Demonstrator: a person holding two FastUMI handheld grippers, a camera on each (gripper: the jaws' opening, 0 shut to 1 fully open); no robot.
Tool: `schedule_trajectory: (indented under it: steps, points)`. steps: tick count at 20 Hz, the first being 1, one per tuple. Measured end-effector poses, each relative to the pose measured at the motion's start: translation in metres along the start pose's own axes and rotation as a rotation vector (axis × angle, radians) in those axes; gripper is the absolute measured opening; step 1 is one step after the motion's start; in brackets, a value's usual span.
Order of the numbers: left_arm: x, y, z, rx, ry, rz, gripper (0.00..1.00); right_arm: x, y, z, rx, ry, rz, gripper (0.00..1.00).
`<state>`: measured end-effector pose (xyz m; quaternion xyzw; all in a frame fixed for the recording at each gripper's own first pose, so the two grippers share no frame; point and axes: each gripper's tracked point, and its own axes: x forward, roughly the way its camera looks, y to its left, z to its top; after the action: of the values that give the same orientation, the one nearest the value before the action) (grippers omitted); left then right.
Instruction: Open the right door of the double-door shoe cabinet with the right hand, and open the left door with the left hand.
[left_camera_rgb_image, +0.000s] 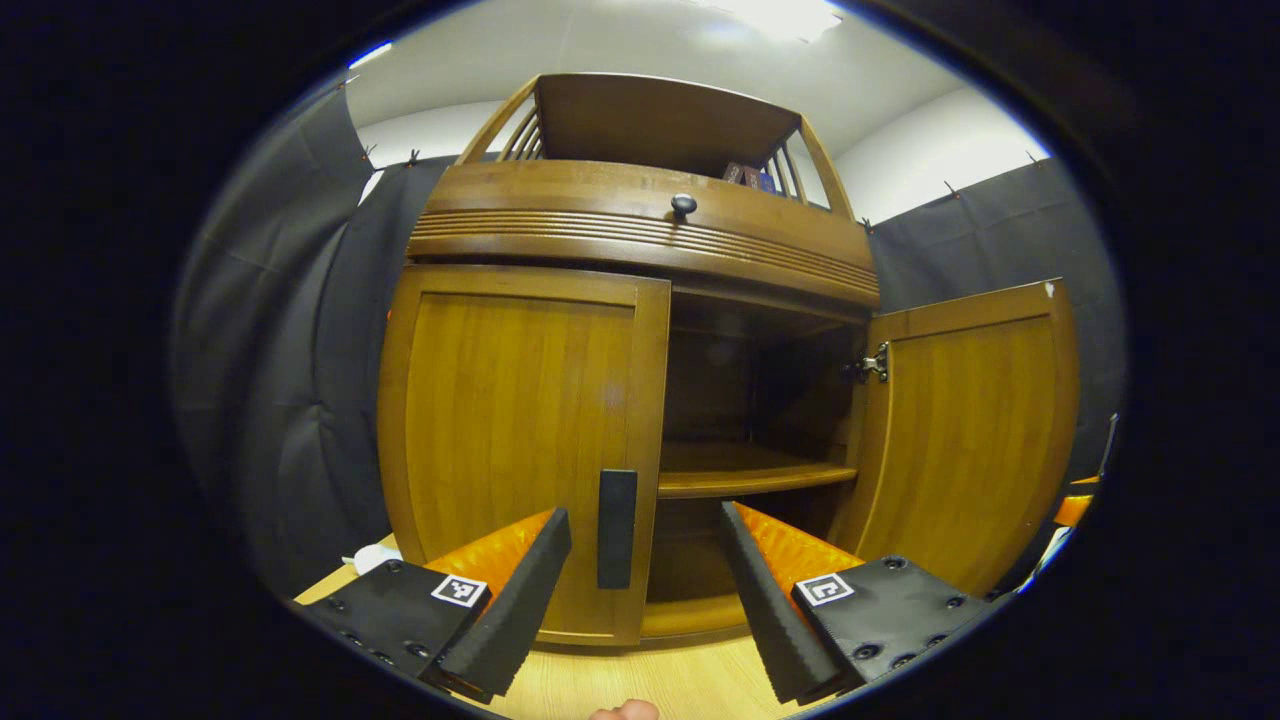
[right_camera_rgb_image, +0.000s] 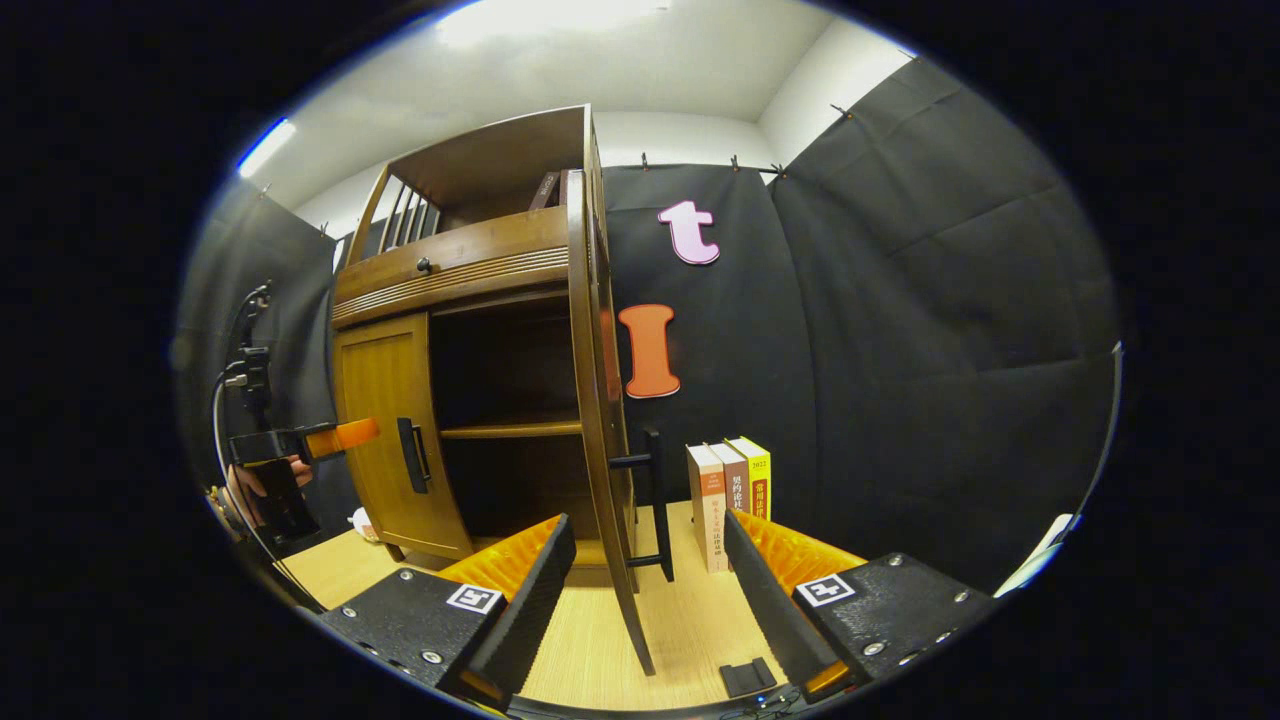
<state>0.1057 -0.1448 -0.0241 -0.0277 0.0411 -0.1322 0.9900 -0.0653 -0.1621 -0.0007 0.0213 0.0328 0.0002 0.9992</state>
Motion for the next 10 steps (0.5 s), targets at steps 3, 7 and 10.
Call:
schedule_trajectory:
  steps: [3, 7, 10]
  points:
    - [0.033, -0.003, -0.009, -0.006, 0.014, 0.008, 0.97, -0.007, -0.002, 0.000, -0.004, 0.008, -0.013, 0.91]
    - [0.071, 0.011, -0.032, 0.013, 0.054, 0.049, 0.97, -0.012, -0.004, 0.002, -0.026, 0.006, -0.028, 0.92]
    - [0.085, 0.020, -0.040, 0.018, 0.054, 0.063, 0.97, -0.012, -0.005, 0.002, -0.033, 0.005, -0.037, 0.92]
